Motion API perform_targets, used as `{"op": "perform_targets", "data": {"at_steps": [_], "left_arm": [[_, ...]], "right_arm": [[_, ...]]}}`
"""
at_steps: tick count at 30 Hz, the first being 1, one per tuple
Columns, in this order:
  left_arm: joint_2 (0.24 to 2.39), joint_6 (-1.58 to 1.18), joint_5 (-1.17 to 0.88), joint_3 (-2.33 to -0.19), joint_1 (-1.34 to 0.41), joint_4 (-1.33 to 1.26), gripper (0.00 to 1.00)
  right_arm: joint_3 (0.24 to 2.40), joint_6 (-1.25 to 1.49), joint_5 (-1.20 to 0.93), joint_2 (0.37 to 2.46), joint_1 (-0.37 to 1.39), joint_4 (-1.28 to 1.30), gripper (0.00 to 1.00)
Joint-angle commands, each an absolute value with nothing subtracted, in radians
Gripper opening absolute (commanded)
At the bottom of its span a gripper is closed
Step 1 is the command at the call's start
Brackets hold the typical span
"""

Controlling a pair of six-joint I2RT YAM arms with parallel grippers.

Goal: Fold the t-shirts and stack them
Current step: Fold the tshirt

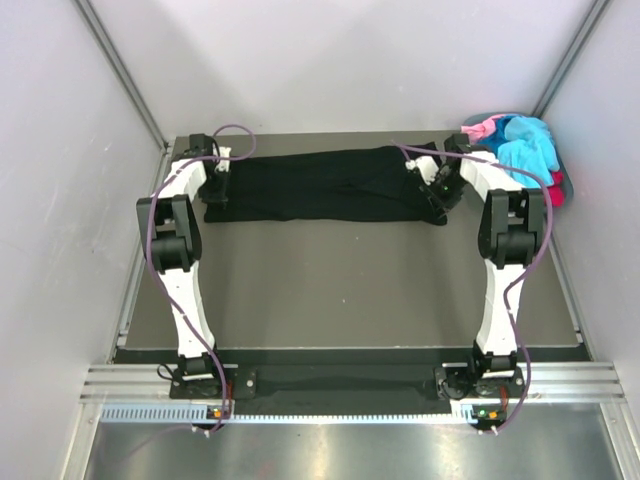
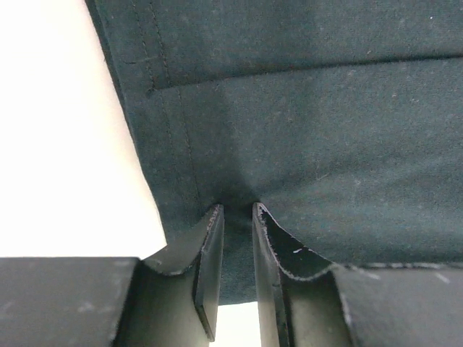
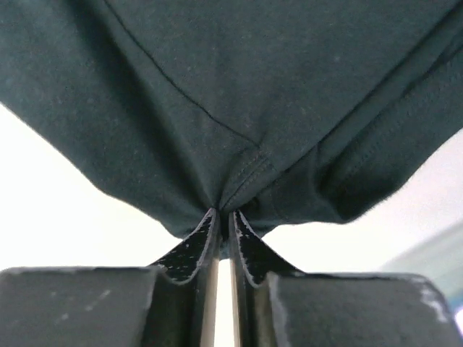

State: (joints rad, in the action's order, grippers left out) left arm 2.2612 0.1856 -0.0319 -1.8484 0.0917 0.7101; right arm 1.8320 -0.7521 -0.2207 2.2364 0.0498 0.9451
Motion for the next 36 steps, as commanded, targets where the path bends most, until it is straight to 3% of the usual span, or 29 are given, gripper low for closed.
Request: {"op": "perform_targets", "data": {"at_steps": [1,3,18,21,23,26,31,36], "left_arm": [[2.283,0.215,-0.009,-1.878,0.098,0.701,0.27],[2.281,0.227,-0.009,-1.878,0.101,0.703,0.27],[2.218,0.293,0.006,-1.884,0.153,0.712,0.24],[2.186,0.293,0.005,-1.859,0.153,0.712,0.24],[2.178,0.284,-0.033,-1.868,0.152,0.721,0.23],[2.151,0.279,-0.045,-1.881,0.147,0.721,0.23],[2.103,0.273,-0.04,-1.904,0.118,0.722,0.23],[2.101,0.313,-0.069,-1.888,0.048,0.745,0.21]], "right_arm": [[1.862,-0.775,-0.325,2.272,0.026,1.068,0.06],[1.85,-0.782,-0.305,2.261,0.018,1.065,0.0],[1.815,-0.845,-0.19,2.14,-0.028,1.006,0.02],[1.815,-0.839,-0.196,2.137,-0.026,0.991,0.06],[1.821,-0.841,-0.209,2.132,-0.026,0.989,0.19],[1.833,-0.845,-0.222,2.106,-0.023,0.982,0.25],[1.881,-0.856,-0.236,2.037,-0.008,0.956,0.32],[1.905,-0.902,-0.308,2.039,0.07,0.965,0.32]]}}
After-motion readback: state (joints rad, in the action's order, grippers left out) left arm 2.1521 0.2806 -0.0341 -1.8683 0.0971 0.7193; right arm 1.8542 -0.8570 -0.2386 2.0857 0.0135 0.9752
